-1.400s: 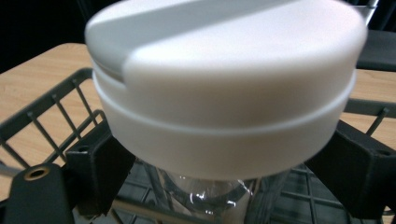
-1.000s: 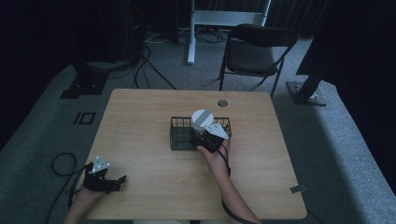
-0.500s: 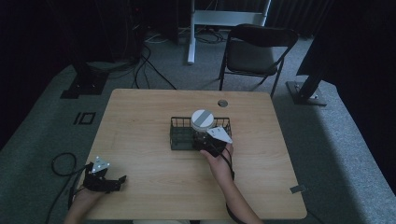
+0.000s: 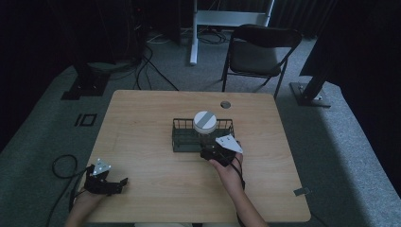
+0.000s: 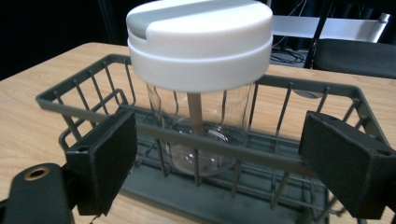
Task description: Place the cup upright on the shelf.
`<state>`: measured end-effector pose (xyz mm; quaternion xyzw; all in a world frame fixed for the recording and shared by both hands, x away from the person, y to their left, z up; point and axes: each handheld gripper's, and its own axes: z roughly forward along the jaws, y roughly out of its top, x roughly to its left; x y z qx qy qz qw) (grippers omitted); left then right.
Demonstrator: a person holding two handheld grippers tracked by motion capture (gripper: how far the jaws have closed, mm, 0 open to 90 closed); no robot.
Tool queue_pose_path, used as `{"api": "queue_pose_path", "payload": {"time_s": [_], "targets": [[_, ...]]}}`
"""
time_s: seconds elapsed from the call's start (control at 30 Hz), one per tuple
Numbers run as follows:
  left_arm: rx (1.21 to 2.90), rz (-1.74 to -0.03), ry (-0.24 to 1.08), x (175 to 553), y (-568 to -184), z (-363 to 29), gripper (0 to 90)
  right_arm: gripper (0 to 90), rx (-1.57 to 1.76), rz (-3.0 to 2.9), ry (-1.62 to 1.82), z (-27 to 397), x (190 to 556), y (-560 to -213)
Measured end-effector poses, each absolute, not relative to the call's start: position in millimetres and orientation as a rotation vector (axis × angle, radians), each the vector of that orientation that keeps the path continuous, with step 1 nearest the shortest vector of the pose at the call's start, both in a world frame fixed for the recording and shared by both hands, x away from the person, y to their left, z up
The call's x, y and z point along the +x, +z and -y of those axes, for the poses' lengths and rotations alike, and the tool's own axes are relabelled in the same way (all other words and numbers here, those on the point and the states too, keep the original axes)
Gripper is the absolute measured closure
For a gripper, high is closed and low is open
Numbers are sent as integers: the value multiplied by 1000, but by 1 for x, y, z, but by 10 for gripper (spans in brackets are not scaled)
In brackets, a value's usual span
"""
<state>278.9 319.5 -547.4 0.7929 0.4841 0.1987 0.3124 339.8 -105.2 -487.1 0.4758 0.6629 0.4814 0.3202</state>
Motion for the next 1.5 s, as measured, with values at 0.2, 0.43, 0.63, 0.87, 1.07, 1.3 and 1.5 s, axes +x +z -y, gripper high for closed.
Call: {"api": "queue_pose_path", "payload": {"time_s": [0.2, 0.43, 0.63, 0.87, 1.07, 1.3, 1.5], "targets": [[2092, -1277, 524, 279, -547, -319, 12, 116, 1243, -1751, 1254, 113, 333, -490], [2092, -1277, 524, 279, -547, -319, 12, 116, 1238, -1775, 1244, 122, 326, -498], [2092, -1277, 524, 279, -547, -319, 12, 116, 1257, -1795, 1208, 133, 321, -511], [2092, -1277, 524, 279, -547, -319, 12, 115, 1268, -1814, 1188, 143, 318, -522], [2092, -1277, 524, 279, -547, -319, 12, 116, 1290, -1825, 1149, 157, 317, -532], [2092, -1277, 524, 279, -547, -319, 12, 116, 1324, -1830, 1127, 172, 317, -538], [2092, -1277, 524, 279, -547, -319, 12, 116, 1361, -1835, 1126, 181, 318, -542]]}}
